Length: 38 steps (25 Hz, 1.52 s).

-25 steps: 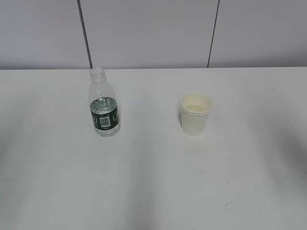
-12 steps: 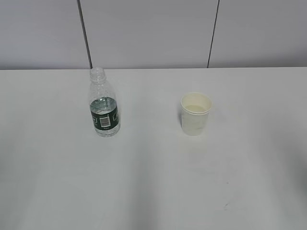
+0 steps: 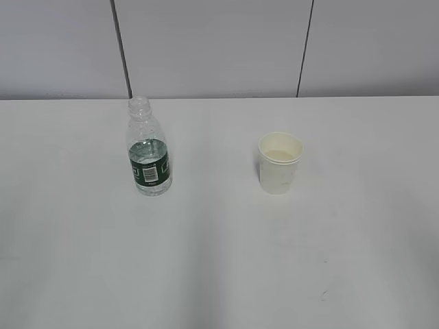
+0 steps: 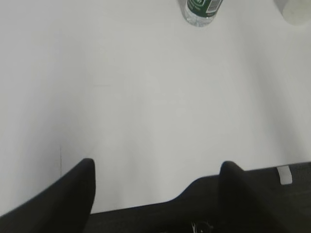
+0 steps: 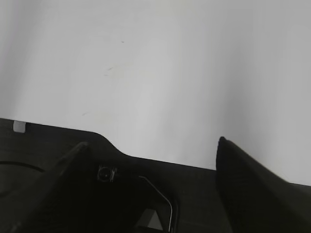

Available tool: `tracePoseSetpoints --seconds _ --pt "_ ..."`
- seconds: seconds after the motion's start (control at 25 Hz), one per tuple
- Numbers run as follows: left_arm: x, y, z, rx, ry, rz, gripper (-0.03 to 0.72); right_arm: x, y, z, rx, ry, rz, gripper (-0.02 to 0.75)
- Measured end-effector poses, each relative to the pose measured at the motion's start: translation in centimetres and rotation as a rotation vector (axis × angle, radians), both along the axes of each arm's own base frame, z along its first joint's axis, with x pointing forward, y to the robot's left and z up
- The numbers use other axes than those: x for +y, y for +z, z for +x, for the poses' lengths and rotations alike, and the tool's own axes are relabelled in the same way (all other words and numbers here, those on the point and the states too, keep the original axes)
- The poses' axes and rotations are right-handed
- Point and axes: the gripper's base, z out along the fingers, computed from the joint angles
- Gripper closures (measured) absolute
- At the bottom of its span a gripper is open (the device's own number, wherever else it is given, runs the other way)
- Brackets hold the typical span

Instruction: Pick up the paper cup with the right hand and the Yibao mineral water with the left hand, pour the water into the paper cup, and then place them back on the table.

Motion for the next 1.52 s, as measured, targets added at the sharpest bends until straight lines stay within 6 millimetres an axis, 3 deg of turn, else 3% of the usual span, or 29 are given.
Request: tracePoseSetpoints --seconds 0.24,0.48,1.12,1.52 --pt "0.1 0.2 -1.8 -0.138 0.006 0.003 0.202 0.3 -1.7 -3.1 -0.165 0.029 -0.062 0.151" --pt "0.2 -0.2 -3.5 -0.281 0.010 -0.004 0.207 0.2 -2.2 -4.7 -0.278 0.034 -0.140 0.151" --pt "0.2 -0.3 -3.4 -0.291 0.007 0.000 0.245 0.3 -2.4 -6.2 -0.399 0.139 -0.133 0.152" --pt "0.2 -0.3 -3.4 -0.292 0.007 0.000 0.269 -0.1 -2.4 -6.5 -0.416 0.071 -0.120 0.153"
